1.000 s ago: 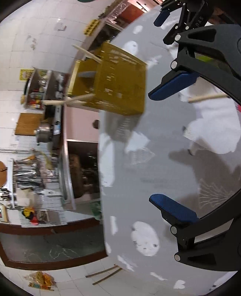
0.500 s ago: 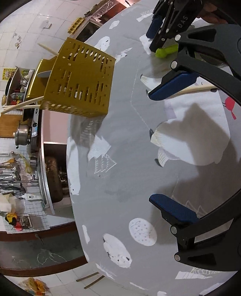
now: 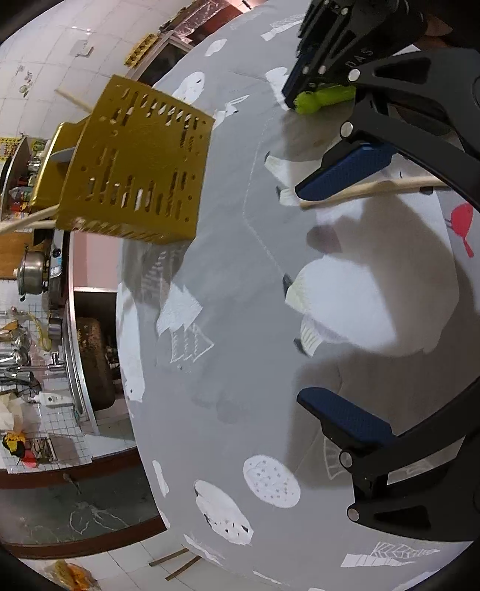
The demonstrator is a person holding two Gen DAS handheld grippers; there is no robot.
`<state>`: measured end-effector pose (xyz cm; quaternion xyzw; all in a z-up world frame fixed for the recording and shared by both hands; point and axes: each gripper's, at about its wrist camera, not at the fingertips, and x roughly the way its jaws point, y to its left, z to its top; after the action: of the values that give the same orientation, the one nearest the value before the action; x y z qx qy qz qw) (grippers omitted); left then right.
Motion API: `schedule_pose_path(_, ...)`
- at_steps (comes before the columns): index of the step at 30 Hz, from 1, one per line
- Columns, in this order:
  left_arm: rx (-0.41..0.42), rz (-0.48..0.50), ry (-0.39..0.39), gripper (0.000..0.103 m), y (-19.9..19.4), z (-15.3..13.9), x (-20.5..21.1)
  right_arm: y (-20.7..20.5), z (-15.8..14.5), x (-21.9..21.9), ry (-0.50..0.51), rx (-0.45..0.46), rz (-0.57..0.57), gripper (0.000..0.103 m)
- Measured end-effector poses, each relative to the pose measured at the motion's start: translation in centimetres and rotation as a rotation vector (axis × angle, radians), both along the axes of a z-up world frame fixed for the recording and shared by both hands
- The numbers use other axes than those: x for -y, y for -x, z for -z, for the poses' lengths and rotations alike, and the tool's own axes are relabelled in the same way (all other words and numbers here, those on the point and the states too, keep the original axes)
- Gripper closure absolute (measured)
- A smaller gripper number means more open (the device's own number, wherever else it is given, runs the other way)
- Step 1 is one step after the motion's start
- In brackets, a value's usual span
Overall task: Organize utensils
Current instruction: 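Close left tool on the last chopstick while right tool grasps the green frog-handled utensil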
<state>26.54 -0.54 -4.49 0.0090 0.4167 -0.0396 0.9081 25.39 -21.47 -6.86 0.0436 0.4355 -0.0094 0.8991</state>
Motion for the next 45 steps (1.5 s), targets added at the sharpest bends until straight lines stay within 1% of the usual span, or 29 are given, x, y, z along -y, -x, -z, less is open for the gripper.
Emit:
schedule_pose_path(4,-0.013,0.029,-0.005,0.006,0.1,0.3,1.0,-0.3,-0.1,1.0,-0.047,-0.001,-0.022,0.096)
schedule_pose_path(9,-0.053,0.079,-0.004,0.021,0.1,0.7,2.7,-0.5,-0.2,1.4,-0.03,0.007,-0.029,0.1)
schedule_pose_path(10,-0.06,0.087,-0.002,0.026,0.1,0.8,3.0,-0.5,-0.2,1.6,-0.034,0.009,-0.025,0.1)
schedule_pose_path(11,-0.076,0.098,0.001,0.034,0.1,1.1,3.4,-0.6,-0.2,1.7,-0.038,0.01,-0.022,0.1)
schedule_pose_path(13,-0.075,0.098,-0.019,0.036,0.1,1.3,4.0,-0.6,0.0,1.8,-0.044,0.014,-0.019,0.1)
schedule_pose_path(15,-0.072,0.103,-0.026,0.042,0.1,1.3,4.4,-0.6,0.0,1.7,-0.043,0.02,-0.019,0.1)
schedule_pose_path(17,-0.078,0.105,-0.007,0.058,-0.1,1.1,4.5,-0.7,0.1,1.8,-0.048,0.023,-0.013,0.1)
schedule_pose_path(18,-0.079,0.103,-0.004,0.063,-0.2,1.1,4.5,-0.8,0.1,1.8,-0.05,0.023,-0.012,0.1)
schedule_pose_path(19,-0.083,0.102,-0.001,0.073,-0.3,1.1,4.5,-0.8,0.1,1.8,-0.049,0.023,-0.011,0.101)
schedule_pose_path(20,-0.087,0.105,0.003,0.081,-0.5,1.0,4.6,-0.9,0.1,1.7,-0.047,0.022,-0.01,0.101)
schedule_pose_path(21,-0.09,0.105,0.004,0.083,-0.6,1.0,4.7,-0.9,0.1,1.7,-0.046,0.022,-0.009,0.102)
schedule_pose_path(23,-0.092,0.106,0.007,0.092,-0.9,1.0,4.7,-1.0,0.2,1.6,-0.04,0.018,-0.007,0.103)
schedule_pose_path(25,-0.093,0.106,0.01,0.097,-1.1,1.0,4.8,-1.2,0.1,1.4,-0.039,0.017,-0.001,0.103)
schedule_pose_path(31,-0.092,0.102,0.02,0.098,-1.5,0.9,4.9,-1.5,0.0,1.6,-0.052,0.016,0.008,0.103)
schedule_pose_path(37,-0.08,0.098,0.041,0.098,-1.4,0.5,4.5,-1.1,-1.1,2.1,-0.062,0.052,0.013,0.103)
schedule_pose_path(39,-0.075,0.097,0.044,0.098,-1.4,0.2,4.4,-1.2,-1.2,2.2,-0.07,0.042,0.006,0.103)
schedule_pose_path(41,-0.079,0.099,0.04,0.098,-1.3,0.2,4.3,-1.4,-0.9,2.3,-0.101,0.001,-0.011,0.103)
schedule_pose_path(43,-0.08,0.098,0.036,0.098,-1.4,0.3,4.2,-1.3,-0.8,2.4,-0.104,0.009,0.003,0.102)
schedule_pose_path(44,-0.079,0.095,0.032,0.098,-1.4,0.4,4.0,-1.2,-0.8,2.4,-0.097,0.014,0.01,0.099)
schedule_pose_path(45,-0.079,0.095,0.028,0.098,-1.4,0.4,3.9,-1.1,-0.7,2.4,-0.101,0.013,0.011,0.099)
